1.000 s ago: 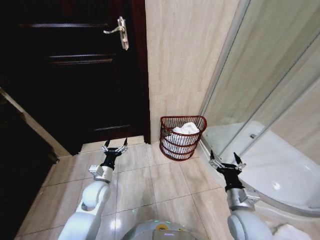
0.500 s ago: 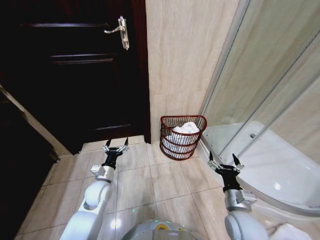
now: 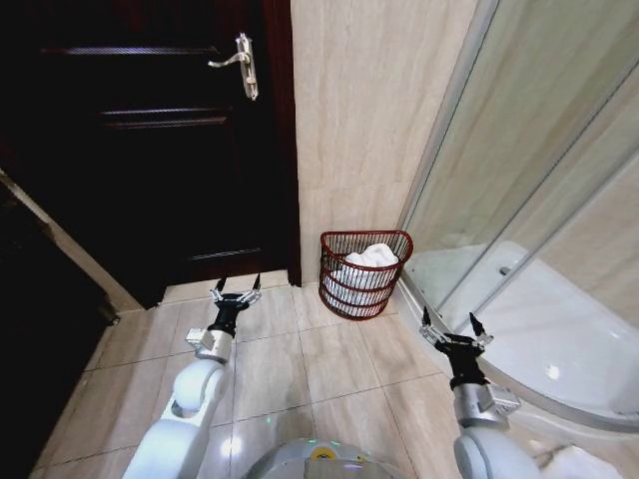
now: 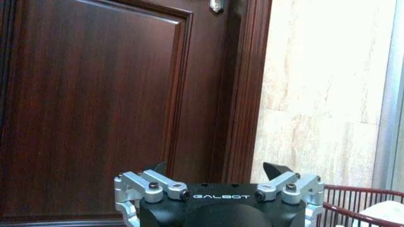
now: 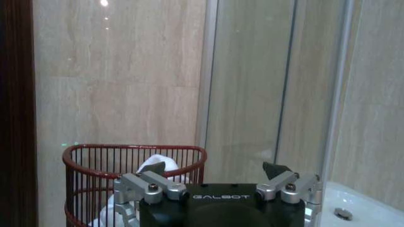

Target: Discard the used towel into the hamper.

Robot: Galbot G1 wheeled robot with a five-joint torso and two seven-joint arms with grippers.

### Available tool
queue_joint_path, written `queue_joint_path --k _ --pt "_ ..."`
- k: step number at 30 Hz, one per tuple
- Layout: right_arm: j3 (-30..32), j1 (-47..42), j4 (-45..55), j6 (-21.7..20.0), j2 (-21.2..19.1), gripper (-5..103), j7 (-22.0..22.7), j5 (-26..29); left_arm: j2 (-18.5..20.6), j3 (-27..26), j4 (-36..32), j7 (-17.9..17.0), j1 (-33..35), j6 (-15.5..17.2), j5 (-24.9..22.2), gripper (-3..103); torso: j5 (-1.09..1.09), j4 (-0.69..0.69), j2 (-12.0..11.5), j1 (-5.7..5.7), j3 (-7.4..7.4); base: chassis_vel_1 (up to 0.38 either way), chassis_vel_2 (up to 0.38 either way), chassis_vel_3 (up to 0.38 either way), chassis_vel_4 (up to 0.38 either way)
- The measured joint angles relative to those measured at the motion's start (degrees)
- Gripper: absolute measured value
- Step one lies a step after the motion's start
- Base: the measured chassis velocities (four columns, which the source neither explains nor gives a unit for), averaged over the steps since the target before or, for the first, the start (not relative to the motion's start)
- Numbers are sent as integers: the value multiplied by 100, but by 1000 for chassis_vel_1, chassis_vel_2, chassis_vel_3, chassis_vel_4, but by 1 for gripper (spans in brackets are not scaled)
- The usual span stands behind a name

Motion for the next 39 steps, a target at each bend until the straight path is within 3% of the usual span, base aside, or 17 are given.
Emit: queue_joint_path --k 12,39 --pt "-28 20 -20 34 2 100 23 -7 19 -20 -20 -97 -5 157 102 100 0 0 4 2 3 0 0 0 0" --pt "-70 13 56 189 59 100 240 43 51 -46 -66 -98 43 60 55 100 0 -1 9 2 6 -53 -58 -51 -50"
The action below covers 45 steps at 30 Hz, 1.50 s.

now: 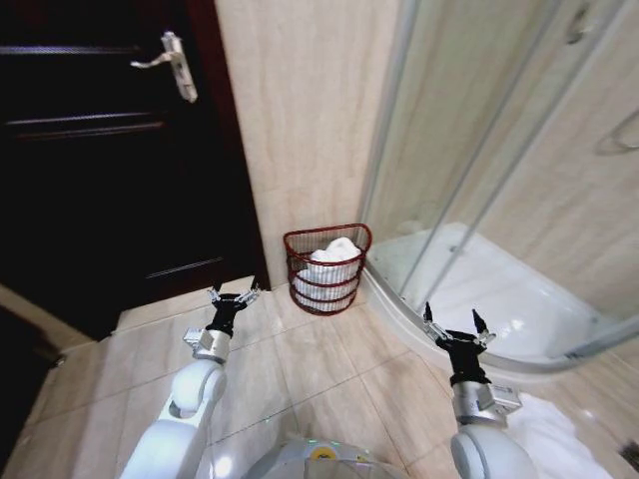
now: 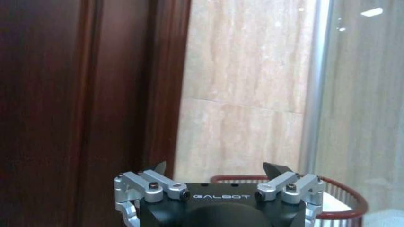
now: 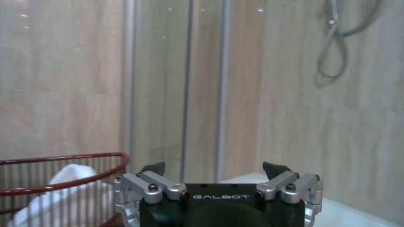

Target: Discard the used towel into the hamper.

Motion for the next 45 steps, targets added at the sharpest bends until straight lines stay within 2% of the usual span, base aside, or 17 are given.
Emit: queue_joint_path --k 21,45 --pt "246 -412 29 348 152 100 43 70 25 -4 -13 38 39 13 -5 100 0 1 1 0 1 -65 -65 -64 -64" --pt "144 -509 66 439 315 100 96 -29 69 -21 86 88 27 -88 -91 100 -1 1 1 0 1 -64 -59 -64 -70"
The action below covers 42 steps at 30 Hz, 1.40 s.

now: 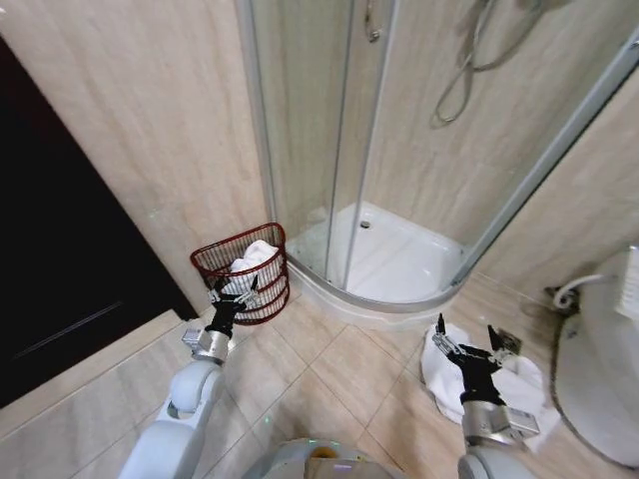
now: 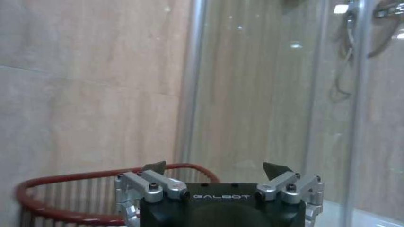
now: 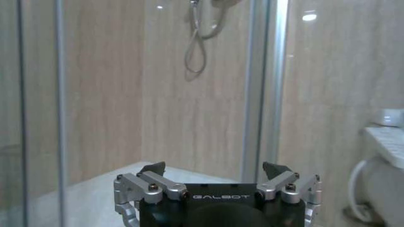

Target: Discard the used towel into the hamper.

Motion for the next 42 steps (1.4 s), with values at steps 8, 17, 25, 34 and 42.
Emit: queue_joint_path --k 8,17,25,34,42 --pt "-24 23 12 -39 13 100 46 -30 25 -39 20 34 -40 -11 -55 100 0 0 0 0 0 -62 -66 -65 -66" --pt "-89 33 22 -118 36 100 167 -65 30 -28 63 39 -59 -11 -58 100 0 -1 0 0 0 -54 -66 -71 -63" --pt "-155 36 6 -96 68 100 299 -94 48 -9 71 41 -82 -11 -58 100 0 1 0 0 0 -56 -53 -49 -55" --pt "-236 28 -5 -91 74 100 548 -119 57 22 70 46 -80 -8 -48 100 1 0 0 0 0 -67 -64 -57 -57" --pt "-322 19 -50 -46 90 100 788 -141 98 1 53 101 -91 -18 -61 100 0 1 0 0 0 -5 -7 -7 -5"
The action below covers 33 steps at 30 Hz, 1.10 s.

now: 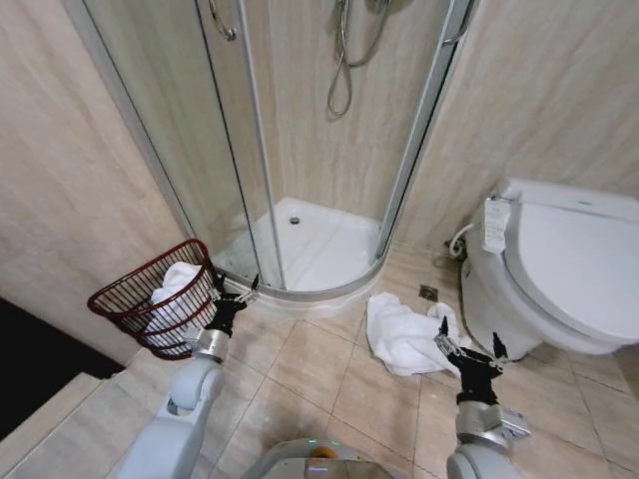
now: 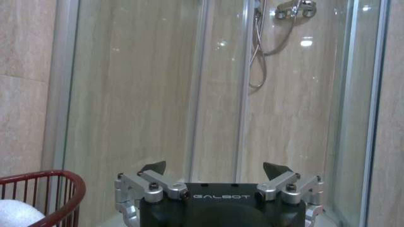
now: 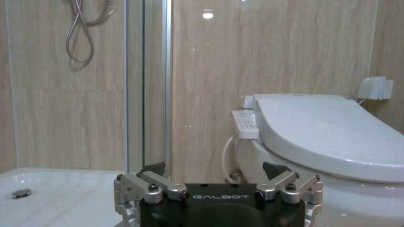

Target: Discard the used towel into the hamper.

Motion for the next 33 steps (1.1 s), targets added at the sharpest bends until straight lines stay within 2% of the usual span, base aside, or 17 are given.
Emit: queue_joint_path --k 15,25,30,31,33 --pt "21 4 -49 140 -37 100 -23 -1 41 -12 -15 111 18 -83 -63 100 -1 -1 0 -1 0 -24 27 21 -18" --pt "105 2 -119 236 -54 100 -91 4 55 -91 -106 521 213 -179 -206 100 1 -1 0 2 1 -119 88 105 -82" --pt "312 -168 -165 429 -25 100 -537 72 99 -86 -288 742 509 147 -380 100 0 -1 0 1 0 0 0 0 0" --pt "400 -278 -224 590 -1 100 -712 101 138 -66 -348 800 616 319 -451 100 0 -1 0 0 -1 0 0 0 0" --pt "445 -376 -297 722 -6 100 -780 123 170 -40 -367 849 678 394 -501 100 0 1 0 -1 -1 0 0 0 0"
